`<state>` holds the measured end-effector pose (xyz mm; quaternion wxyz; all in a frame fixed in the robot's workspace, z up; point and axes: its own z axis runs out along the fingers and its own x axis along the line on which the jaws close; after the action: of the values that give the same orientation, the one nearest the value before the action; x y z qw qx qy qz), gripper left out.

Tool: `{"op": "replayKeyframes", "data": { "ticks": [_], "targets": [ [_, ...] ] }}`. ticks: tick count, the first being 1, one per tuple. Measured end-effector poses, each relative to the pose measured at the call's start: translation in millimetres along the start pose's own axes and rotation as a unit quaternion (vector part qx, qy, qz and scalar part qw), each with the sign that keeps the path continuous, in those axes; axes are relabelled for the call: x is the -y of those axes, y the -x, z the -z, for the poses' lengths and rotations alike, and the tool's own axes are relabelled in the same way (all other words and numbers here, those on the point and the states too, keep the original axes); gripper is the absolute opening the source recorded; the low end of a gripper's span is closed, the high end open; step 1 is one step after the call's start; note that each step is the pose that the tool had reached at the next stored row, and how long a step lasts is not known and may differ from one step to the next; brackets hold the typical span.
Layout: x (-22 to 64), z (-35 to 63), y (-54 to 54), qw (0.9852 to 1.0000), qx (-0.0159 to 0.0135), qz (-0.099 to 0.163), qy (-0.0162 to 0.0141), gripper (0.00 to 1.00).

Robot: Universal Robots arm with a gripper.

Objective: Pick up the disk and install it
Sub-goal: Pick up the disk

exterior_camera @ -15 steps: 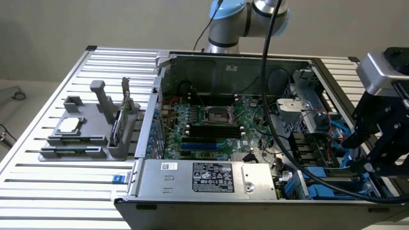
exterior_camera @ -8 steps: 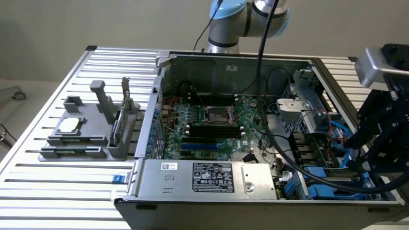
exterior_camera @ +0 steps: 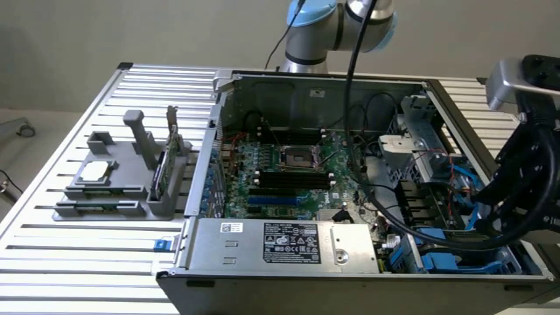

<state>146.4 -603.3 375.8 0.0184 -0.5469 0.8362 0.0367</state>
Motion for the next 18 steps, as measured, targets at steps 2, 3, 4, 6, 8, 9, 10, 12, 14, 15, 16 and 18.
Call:
{"op": "replayKeyframes", "data": {
  "ticks": [2, 3, 4, 6, 8, 9, 10, 12, 14, 15, 16, 18],
  "targets": [
    [0.0, -0.2, 0.0, 0.9998, 0.0008, -0.018, -0.0013, 0.48],
    [0.0, -0.2, 0.0, 0.9996, 0.0012, -0.027, -0.0019, 0.48],
    [0.0, -0.2, 0.0, 0.9993, 0.0016, -0.036, -0.0025, 0.48],
    [0.0, -0.2, 0.0, 0.9985, 0.0023, -0.054, -0.0039, 0.48],
    [0.0, -0.3, 0.0, 0.9974, 0.0030, -0.072, -0.0051, 0.48],
    [0.0, -0.3, 0.0, 0.9967, 0.0034, -0.081, -0.0058, 0.48],
    [0.0, -0.4, 0.0, 0.9959, 0.0038, -0.090, -0.0064, 0.48],
    [0.0, -0.5, 0.0, 0.9941, 0.0046, -0.108, -0.0077, 0.48],
    [0.0, -0.7, 0.0, 0.9919, 0.0053, -0.126, -0.0090, 0.48],
    [0.0, -0.8, 0.0, 0.9907, 0.0057, -0.136, -0.0096, 0.48],
    [0.0, -0.8, 0.0, 0.9894, 0.0060, -0.145, -0.0103, 0.48],
    [0.0, -1.0, 0.0, 0.9867, 0.0068, -0.162, -0.0115, 0.48]
  ]
}}
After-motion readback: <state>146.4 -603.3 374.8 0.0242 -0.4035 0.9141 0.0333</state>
